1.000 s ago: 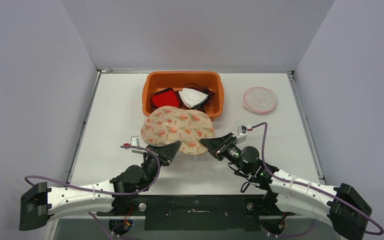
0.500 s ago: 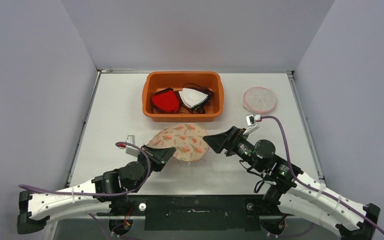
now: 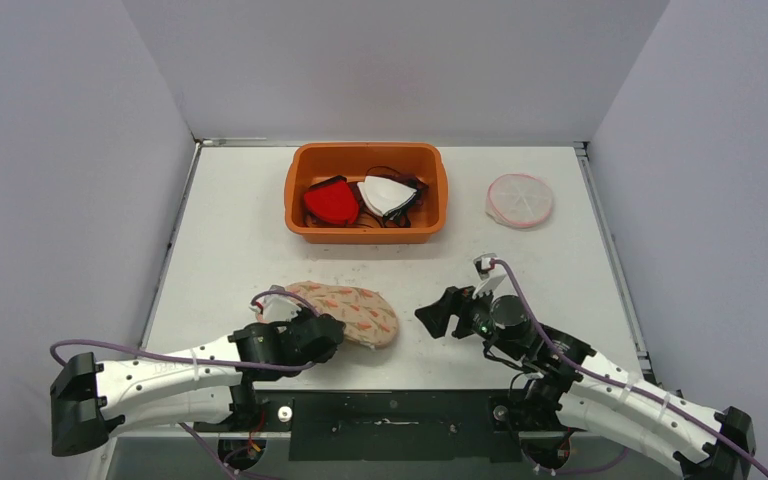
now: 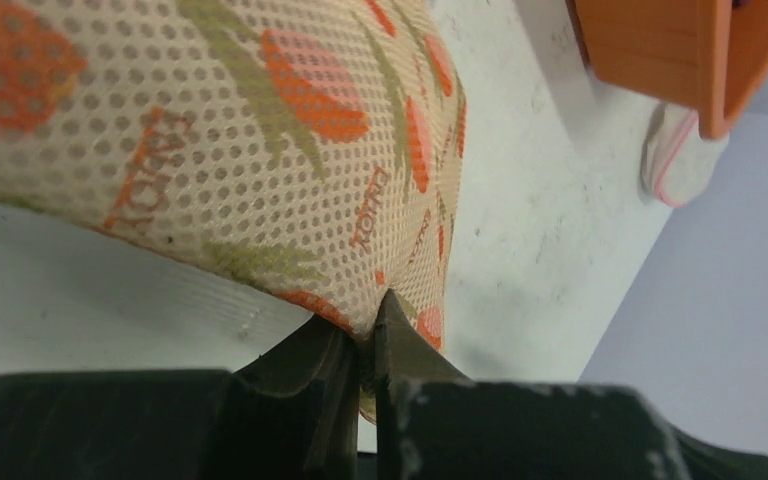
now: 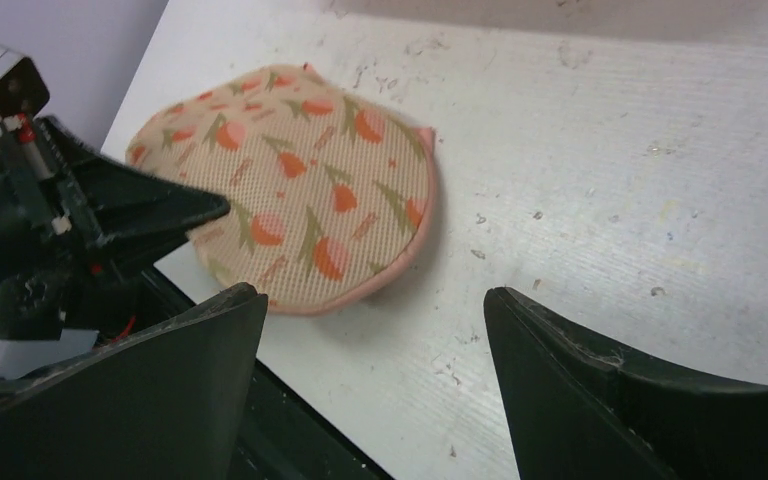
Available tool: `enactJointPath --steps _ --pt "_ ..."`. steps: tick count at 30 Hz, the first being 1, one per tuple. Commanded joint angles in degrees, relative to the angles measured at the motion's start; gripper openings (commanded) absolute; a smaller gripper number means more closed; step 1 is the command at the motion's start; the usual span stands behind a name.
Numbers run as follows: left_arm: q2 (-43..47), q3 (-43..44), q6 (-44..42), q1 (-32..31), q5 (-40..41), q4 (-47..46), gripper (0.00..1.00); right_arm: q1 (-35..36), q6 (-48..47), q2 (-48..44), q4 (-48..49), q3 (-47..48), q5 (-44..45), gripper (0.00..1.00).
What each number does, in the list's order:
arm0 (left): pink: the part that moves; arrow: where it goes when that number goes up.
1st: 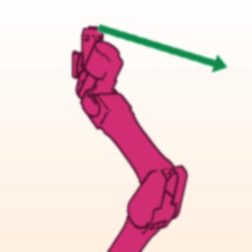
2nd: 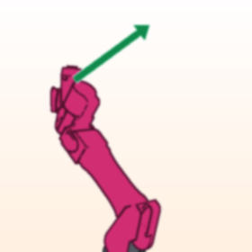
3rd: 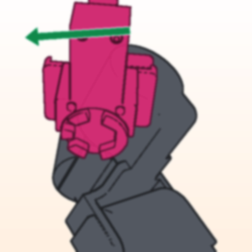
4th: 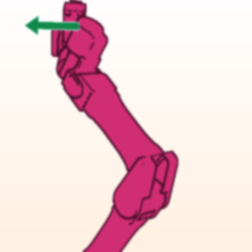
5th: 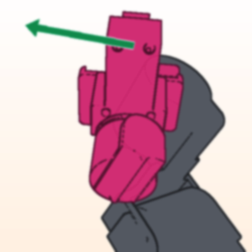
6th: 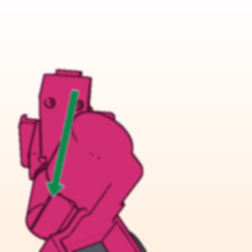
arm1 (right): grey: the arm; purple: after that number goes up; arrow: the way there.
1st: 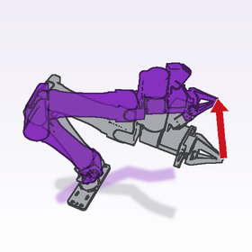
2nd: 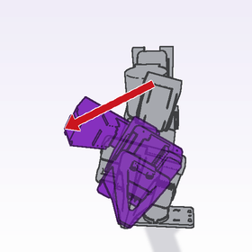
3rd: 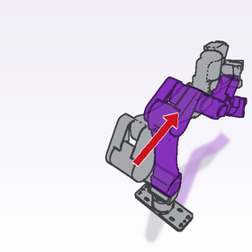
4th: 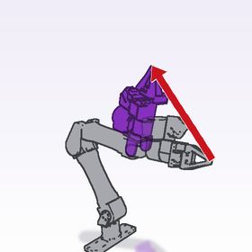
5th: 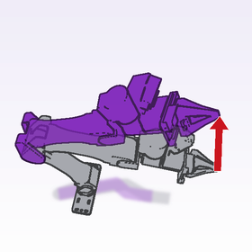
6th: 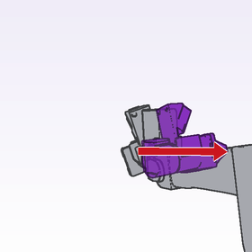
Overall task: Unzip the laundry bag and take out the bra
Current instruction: Pick up the laundry bag at the center of the board.
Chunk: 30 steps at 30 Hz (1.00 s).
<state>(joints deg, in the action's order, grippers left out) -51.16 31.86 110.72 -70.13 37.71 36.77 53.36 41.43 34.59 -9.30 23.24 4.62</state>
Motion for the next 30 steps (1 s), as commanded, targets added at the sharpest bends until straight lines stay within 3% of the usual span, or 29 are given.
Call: enactJointPath --steps 1,9,14,18,30 --pt "0.0 -0.3 2.6 4.9 -1.4 -3.0 0.00 0.6 -3.6 2.1 5.6 0.9 -7.9 0.81" --pt "-5.6 3.9 1.2 9.5 -3.9 -3.5 0.00 1.8 -2.0 9.3 14.1 -1.3 -14.5 0.71" --pt "-6.6 2.6 2.6 10.7 -5.6 -5.0 0.00 7.8 -0.9 17.8 18.1 0.4 -8.9 0.65" --pt "-5.6 1.3 2.8 11.6 -6.0 -7.2 0.00 8.7 -0.7 24.8 20.6 2.2 -8.7 0.62" --pt "-5.6 1.3 2.1 13.1 -9.1 -8.3 0.00 8.5 -0.9 32.3 43.8 -3.2 -7.6 0.64"
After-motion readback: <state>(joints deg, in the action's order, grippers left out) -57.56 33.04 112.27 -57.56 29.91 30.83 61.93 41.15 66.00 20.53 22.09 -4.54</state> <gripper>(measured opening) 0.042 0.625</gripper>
